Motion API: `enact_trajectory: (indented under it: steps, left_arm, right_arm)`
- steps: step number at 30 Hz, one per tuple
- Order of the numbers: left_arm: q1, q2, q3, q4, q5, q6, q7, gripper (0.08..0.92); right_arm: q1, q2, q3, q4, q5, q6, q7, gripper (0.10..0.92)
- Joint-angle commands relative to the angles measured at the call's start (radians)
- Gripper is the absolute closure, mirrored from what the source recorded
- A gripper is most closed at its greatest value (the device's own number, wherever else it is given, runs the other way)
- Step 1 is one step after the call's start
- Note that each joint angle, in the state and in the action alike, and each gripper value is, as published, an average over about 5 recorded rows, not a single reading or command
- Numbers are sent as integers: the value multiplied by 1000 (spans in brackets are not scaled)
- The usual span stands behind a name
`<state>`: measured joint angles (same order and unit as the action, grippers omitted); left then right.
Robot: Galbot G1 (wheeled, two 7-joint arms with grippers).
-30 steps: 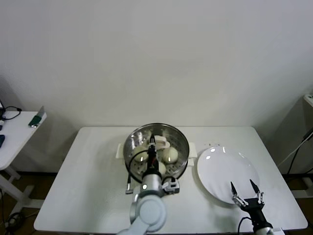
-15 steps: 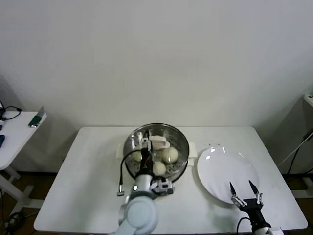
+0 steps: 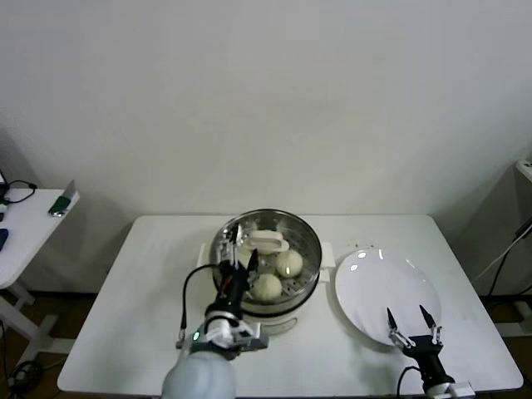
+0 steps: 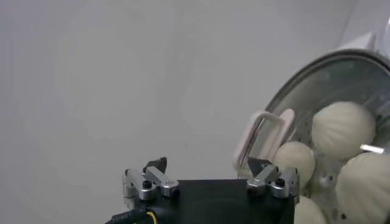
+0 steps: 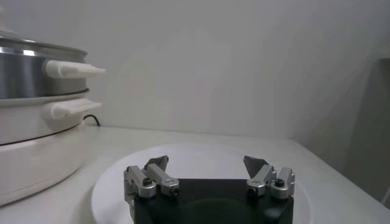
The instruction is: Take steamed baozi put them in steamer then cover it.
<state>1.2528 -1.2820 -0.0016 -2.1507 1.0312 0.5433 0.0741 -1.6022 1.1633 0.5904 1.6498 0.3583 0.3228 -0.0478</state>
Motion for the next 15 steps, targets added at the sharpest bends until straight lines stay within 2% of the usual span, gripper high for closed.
enact_trajectory:
  steps: [1, 5, 8, 11, 15]
  left_arm:
    - [287, -5, -413, -77, -687, -422, -199, 177]
    - [340, 8, -678, -70, -1065, -481, -177, 177]
    - [392, 58, -836, -25, -1314, -509, -155, 177]
    - [442, 104, -895, 49, -1444, -562, -131, 177]
    - [460, 111, -874, 151, -1471, -633, -94, 177]
  right_arm:
    - [4, 8, -5, 10, -8, 7, 12, 203]
    - [2, 14, -7, 12, -7, 34, 9, 203]
    - [-2, 14, -8, 10, -7, 51, 8, 203]
    - [-5, 13, -7, 4, -8, 68, 7, 203]
    - [-7, 13, -8, -2, -9, 88, 6, 203]
